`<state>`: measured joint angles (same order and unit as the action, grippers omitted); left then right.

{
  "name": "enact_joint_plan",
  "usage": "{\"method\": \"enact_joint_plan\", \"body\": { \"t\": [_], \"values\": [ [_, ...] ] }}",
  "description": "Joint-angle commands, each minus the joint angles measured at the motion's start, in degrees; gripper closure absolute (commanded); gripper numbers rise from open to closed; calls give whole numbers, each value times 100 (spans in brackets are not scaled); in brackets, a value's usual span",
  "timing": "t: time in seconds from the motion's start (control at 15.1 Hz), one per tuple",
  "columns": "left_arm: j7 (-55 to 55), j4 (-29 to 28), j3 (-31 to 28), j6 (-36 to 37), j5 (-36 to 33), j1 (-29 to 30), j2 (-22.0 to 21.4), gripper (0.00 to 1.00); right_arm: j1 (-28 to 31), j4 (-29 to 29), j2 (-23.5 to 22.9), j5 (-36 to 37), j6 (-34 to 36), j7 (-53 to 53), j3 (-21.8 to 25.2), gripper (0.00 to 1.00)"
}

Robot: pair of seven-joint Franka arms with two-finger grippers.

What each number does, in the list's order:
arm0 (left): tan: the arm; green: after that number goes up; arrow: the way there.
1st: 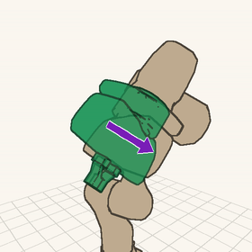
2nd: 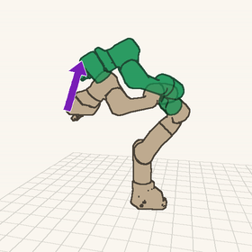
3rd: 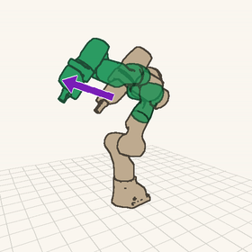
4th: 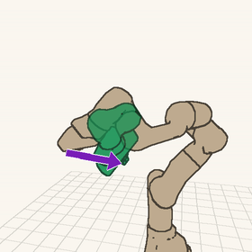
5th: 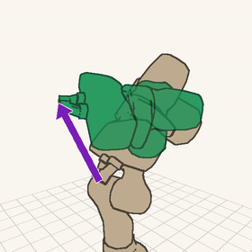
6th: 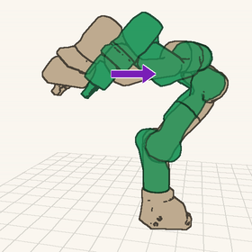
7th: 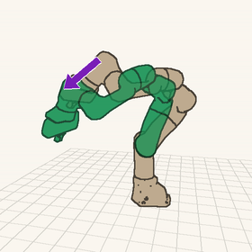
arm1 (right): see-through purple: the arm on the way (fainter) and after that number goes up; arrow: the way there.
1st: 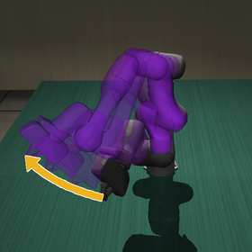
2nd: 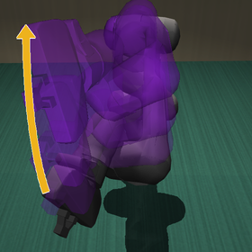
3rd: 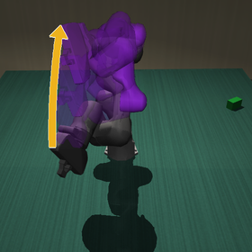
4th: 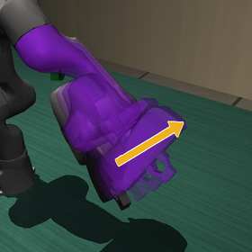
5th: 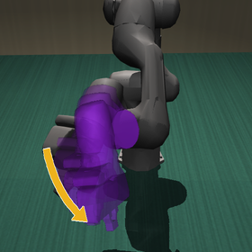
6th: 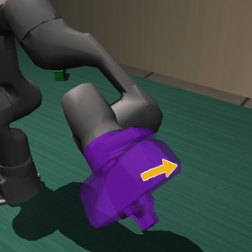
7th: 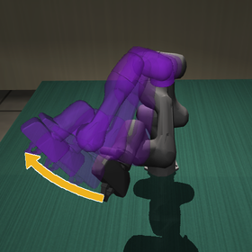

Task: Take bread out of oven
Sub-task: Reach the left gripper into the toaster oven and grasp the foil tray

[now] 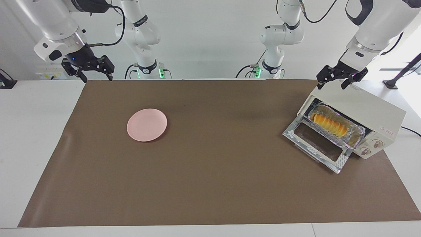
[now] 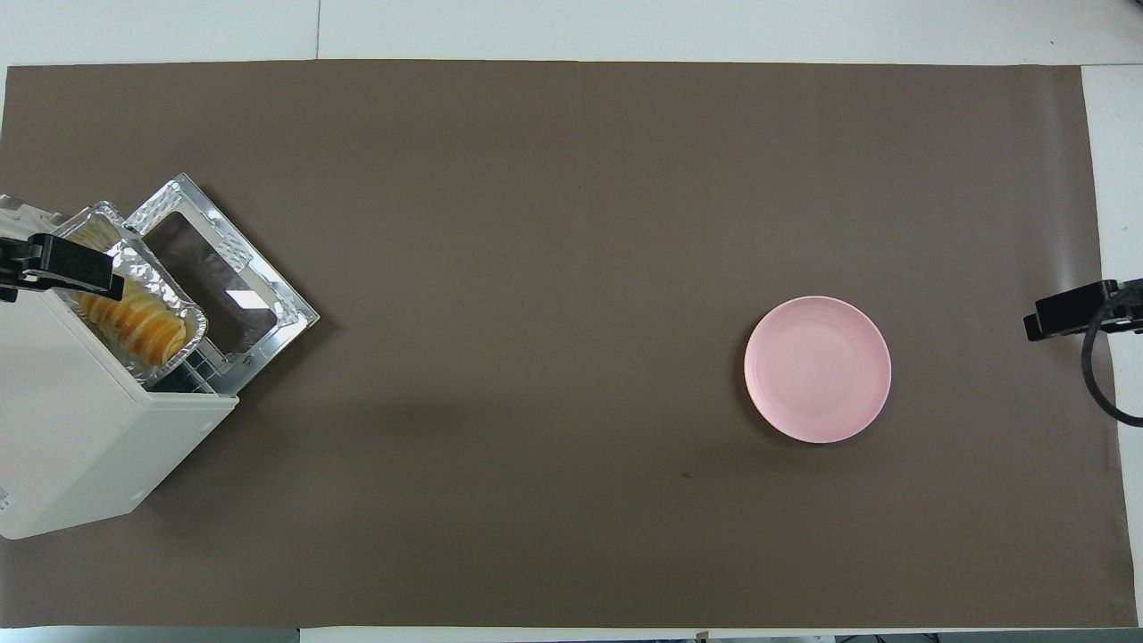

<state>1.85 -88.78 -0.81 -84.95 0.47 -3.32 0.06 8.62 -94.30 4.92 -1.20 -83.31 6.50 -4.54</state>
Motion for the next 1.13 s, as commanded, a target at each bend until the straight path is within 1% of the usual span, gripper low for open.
{"method": "enact_joint_plan", "body": {
  "t": [0.0,0.27,0.33,0.4,0.46,0.53,0.6,0.86,1.06],
  "values": [
    [17,28,-15,-100,85,-28,-6,0,70,8,61,41,87,114,-30,0],
    [44,2,-15,-197,93,33,-15,0,70,8,61,41,87,114,-29,0],
    [26,-138,-15,-310,94,33,-58,0,70,8,61,41,87,114,-29,0],
    [-17,-409,-15,-572,94,33,-198,0,70,0,61,41,87,114,-29,0],
    [-262,-716,-15,-1001,85,-1,-286,0,70,0,61,41,87,114,-29,0],
    [-725,-919,-7,-1441,85,-10,-322,0,70,0,61,41,87,114,-38,0],
    [-1113,-921,-7,-1558,85,-19,-227,0,70,0,61,41,96,123,-38,0],
    [-2335,-772,-15,-1998,-12,51,432,0,61,0,61,41,131,132,-38,0],
    [-3442,-903,-15,-2481,-450,51,959,0,88,0,70,41,218,132,-21,0]
  ]
}}
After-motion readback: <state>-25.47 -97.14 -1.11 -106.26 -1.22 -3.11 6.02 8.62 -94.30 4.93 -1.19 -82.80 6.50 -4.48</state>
